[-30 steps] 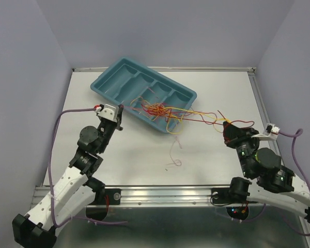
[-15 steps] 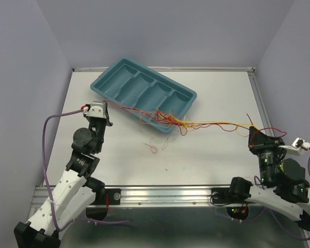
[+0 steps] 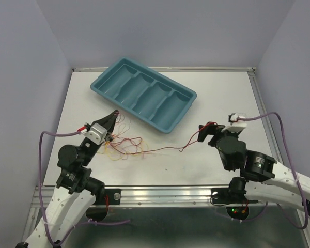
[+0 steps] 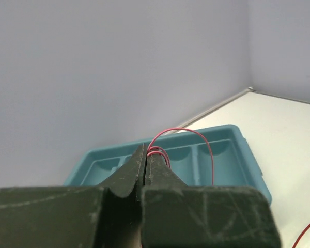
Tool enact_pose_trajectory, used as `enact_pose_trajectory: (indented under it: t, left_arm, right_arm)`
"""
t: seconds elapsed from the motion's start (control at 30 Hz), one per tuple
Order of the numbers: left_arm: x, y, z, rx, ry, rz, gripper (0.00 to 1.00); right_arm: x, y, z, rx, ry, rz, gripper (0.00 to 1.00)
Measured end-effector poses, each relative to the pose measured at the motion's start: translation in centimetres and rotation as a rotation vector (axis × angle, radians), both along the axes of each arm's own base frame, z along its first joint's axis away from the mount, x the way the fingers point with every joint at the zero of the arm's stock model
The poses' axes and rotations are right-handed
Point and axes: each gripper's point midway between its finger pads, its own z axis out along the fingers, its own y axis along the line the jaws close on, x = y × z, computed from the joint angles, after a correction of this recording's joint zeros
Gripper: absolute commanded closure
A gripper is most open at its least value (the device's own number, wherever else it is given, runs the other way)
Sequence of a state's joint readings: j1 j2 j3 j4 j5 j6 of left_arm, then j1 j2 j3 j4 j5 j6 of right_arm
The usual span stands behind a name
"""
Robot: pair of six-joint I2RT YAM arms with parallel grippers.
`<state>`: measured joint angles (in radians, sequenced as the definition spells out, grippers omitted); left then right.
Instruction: Untangle the cables
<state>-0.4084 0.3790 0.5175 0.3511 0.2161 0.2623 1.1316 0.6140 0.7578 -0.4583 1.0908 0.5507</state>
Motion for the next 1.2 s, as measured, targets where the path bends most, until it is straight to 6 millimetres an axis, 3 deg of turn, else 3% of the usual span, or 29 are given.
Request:
enact_pose_trajectory:
  t: [0.2,0.27,0.37,0.53,0.67,0.73,0.9,1.0,1.07,1.2]
  left_arm:
    - [-2.8,-3.4,-0.8,0.122,0.003,-0.23,1.0]
    - [-3.7,-3.8,-0.2,0.141,-0.005,-0.273,1.0]
    - [-4.7,-3.6,2.1,0.147,-0.038,-0.284,1.0]
    - [-4.4,-1.3,8.9,0.088,-0.088,-0.149,1.0]
    - [-3.7,1.3,13.2,0.022,-0.111,-0.004,1.0]
    - [-4.0,1.6,13.7,0.02,-0.111,0.005,1.0]
    - [-5.2,1.1,13.2,0.047,-0.091,-0.046,1.0]
    - [-5.9,1.1,13.7,0.051,-0.082,-0.063,1.0]
    - [-6.3,1.4,14.6,0.043,-0.09,-0.057,1.0]
    - [-7.2,2.9,17.1,0.0,-0.129,-0.001,1.0]
  right_arm:
    - [0.2,5.7,-1.9,-0.139,0.068,0.235,0.0]
    - [0.0,7.2,-2.6,-0.174,0.083,0.306,0.0]
    - [0.1,9.6,-4.5,-0.256,0.143,0.386,0.0]
    - [1.4,13.5,-7.5,-0.403,0.278,0.41,0.0]
    - [0.8,14.1,-10.4,-0.48,0.371,0.448,0.0]
    - [0.0,14.6,-9.9,-0.456,0.369,0.516,0.0]
    - [-2.7,17.5,-4.5,-0.296,0.219,0.796,0.0]
    - [-4.3,19.9,-2.7,-0.248,0.144,0.961,0.0]
    - [-4.8,21.6,-3.4,-0.257,0.144,1.042,0.0]
    - [-5.0,23.7,-8.6,-0.339,0.255,1.113,0.0]
